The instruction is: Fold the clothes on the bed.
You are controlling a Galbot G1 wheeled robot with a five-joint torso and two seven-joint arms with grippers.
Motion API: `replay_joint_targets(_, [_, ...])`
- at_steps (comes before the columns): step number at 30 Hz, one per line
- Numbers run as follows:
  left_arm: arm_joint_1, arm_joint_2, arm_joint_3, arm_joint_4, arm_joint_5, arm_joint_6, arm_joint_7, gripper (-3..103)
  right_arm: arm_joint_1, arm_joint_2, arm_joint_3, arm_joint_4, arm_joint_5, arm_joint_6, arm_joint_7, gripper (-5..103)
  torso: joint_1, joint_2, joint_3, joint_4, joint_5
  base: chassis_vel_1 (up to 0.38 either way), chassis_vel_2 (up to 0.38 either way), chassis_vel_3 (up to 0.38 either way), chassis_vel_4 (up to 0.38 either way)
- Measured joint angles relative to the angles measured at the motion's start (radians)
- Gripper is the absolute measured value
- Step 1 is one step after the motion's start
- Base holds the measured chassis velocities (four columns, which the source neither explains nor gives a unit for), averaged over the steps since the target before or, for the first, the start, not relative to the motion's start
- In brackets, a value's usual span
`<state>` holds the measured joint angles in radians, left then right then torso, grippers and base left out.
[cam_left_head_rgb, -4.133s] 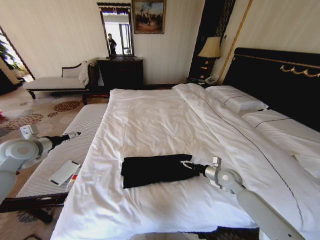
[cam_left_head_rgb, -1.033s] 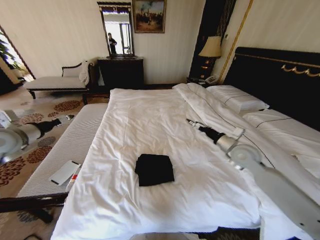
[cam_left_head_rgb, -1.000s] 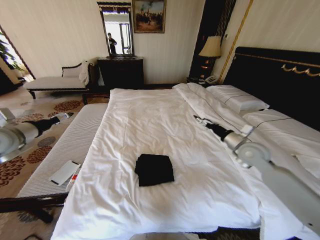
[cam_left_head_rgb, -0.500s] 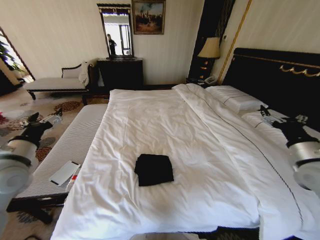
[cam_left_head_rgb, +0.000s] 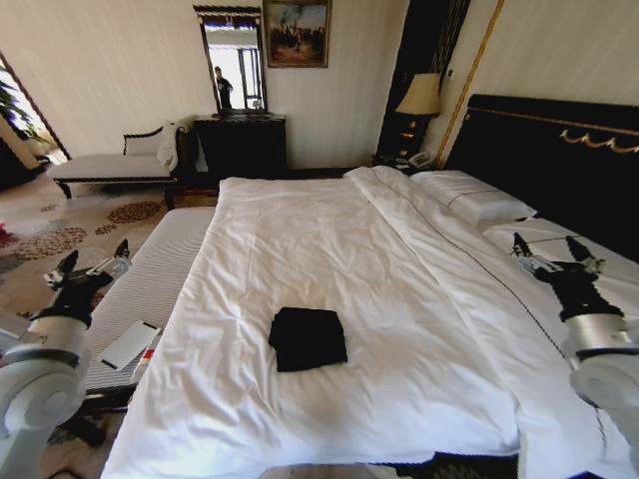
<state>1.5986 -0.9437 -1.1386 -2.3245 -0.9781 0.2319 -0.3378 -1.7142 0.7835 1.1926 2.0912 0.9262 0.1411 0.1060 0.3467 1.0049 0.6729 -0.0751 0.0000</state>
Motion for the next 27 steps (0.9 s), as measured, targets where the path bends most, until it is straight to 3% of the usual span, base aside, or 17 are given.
replay_joint_targets(27, [-0.001, 0.002, 0.002, 0.004, -0.011, 0.009, -0.002, 100, 0.010, -0.002, -0.005, -0.003, 0.000, -0.007, 0.000, 100, 0.000, 0.000, 0.000, -0.0001, 0.0000, 0.000, 0.000, 0.000, 0.000])
